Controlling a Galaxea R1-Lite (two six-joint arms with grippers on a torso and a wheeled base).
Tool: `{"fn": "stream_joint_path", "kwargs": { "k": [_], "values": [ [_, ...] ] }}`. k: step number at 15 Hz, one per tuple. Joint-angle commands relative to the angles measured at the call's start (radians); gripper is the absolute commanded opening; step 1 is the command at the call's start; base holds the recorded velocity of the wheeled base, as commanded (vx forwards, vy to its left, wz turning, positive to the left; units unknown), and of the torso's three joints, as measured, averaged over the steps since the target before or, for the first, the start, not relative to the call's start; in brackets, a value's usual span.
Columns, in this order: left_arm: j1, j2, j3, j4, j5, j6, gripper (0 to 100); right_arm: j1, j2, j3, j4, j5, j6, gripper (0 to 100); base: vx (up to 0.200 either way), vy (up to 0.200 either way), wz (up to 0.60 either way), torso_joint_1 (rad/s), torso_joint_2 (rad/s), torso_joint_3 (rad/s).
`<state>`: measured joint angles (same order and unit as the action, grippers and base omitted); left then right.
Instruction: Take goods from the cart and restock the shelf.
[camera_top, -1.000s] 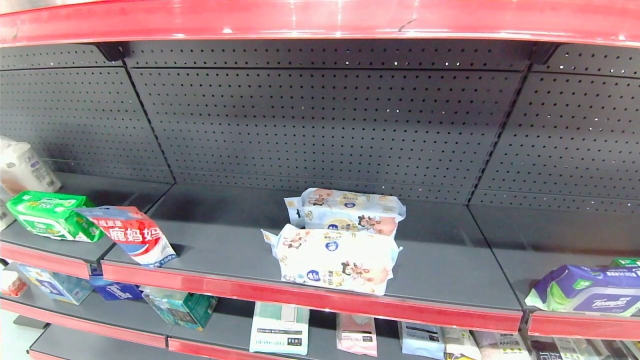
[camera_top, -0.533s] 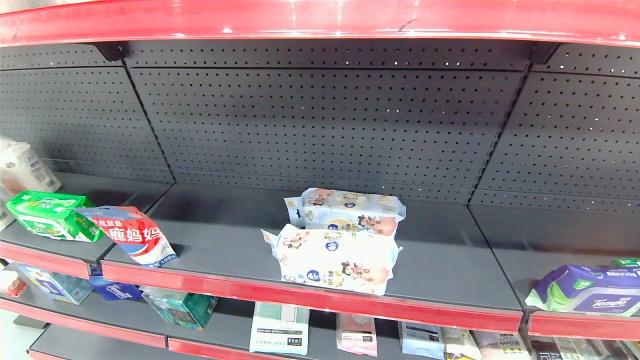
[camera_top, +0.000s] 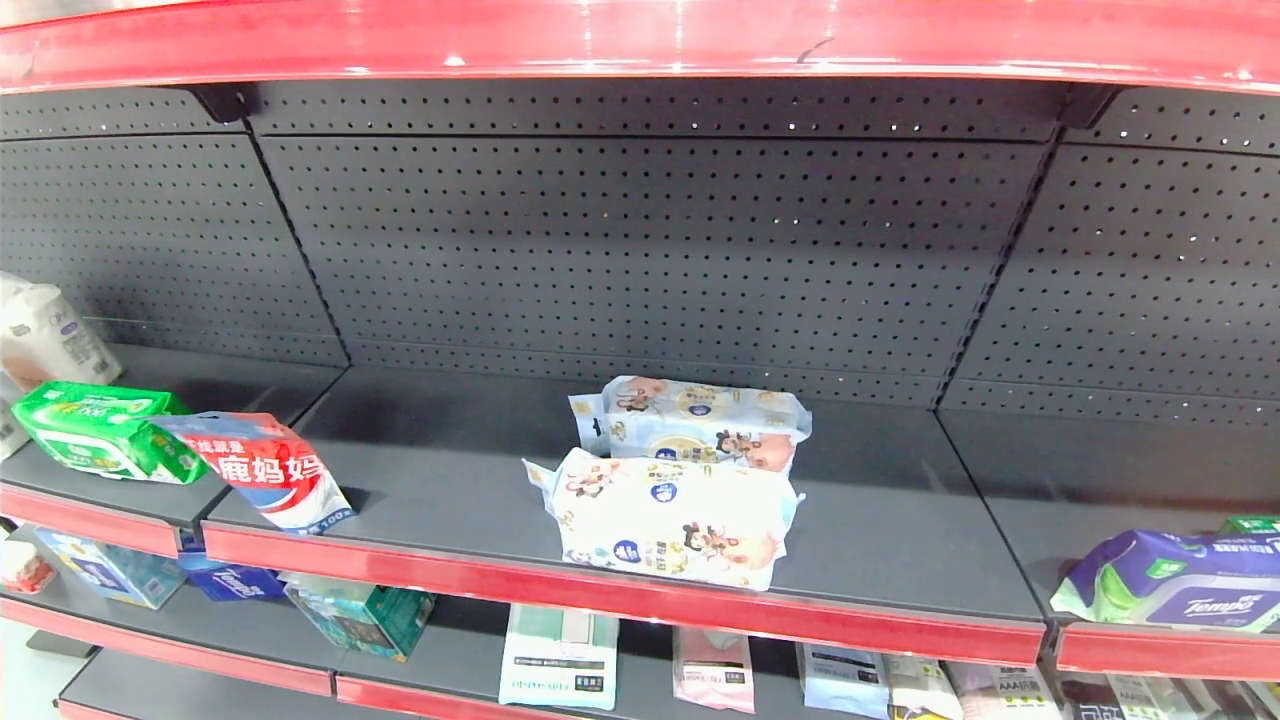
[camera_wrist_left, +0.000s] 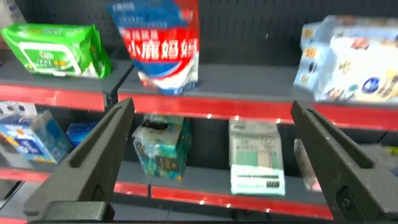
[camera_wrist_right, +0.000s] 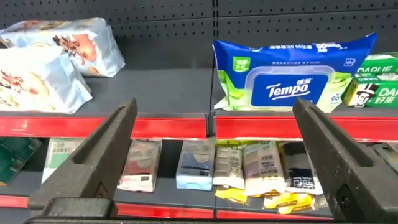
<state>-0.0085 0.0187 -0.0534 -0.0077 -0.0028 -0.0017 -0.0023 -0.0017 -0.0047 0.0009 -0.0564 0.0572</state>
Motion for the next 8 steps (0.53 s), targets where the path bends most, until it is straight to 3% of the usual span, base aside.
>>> {"fn": "stream_joint_path", "kwargs": {
  "k": [1, 2, 3, 6, 7, 8],
  "values": [
    [-0.045, 0.397, -0.447, 0.017, 0.047, -0.159, 100, -0.001, 0.002, 0.000, 0.001, 0.001, -0.008, 100, 0.000, 0.000, 0.00, 0.000, 0.00, 0.000],
    [-0.030, 0.518, -0.528, 0.020, 0.127, -0.201, 100, -0.001, 0.002, 0.000, 0.001, 0.003, -0.010, 100, 0.000, 0.000, 0.00, 0.000, 0.00, 0.000],
    [-0.002, 0.636, -0.545, 0.017, 0.207, -0.216, 100, 0.001, 0.002, 0.000, 0.001, 0.003, -0.005, 100, 0.000, 0.000, 0.00, 0.000, 0.00, 0.000],
    [0.056, 0.889, -0.571, 0.017, 0.222, -0.204, 100, -0.001, 0.002, 0.000, 0.001, 0.000, 0.001, 100, 0.000, 0.000, 0.00, 0.000, 0.00, 0.000],
    [0.062, 0.919, -0.594, 0.025, 0.222, -0.187, 100, 0.001, 0.002, 0.000, 0.001, 0.000, 0.000, 100, 0.000, 0.000, 0.00, 0.000, 0.00, 0.000],
    [0.076, 0.972, -0.611, 0.025, 0.222, -0.156, 100, -0.001, 0.002, 0.000, 0.001, 0.000, 0.000, 100, 0.000, 0.000, -0.60, 0.002, 0.00, 0.007]
  ]
}}
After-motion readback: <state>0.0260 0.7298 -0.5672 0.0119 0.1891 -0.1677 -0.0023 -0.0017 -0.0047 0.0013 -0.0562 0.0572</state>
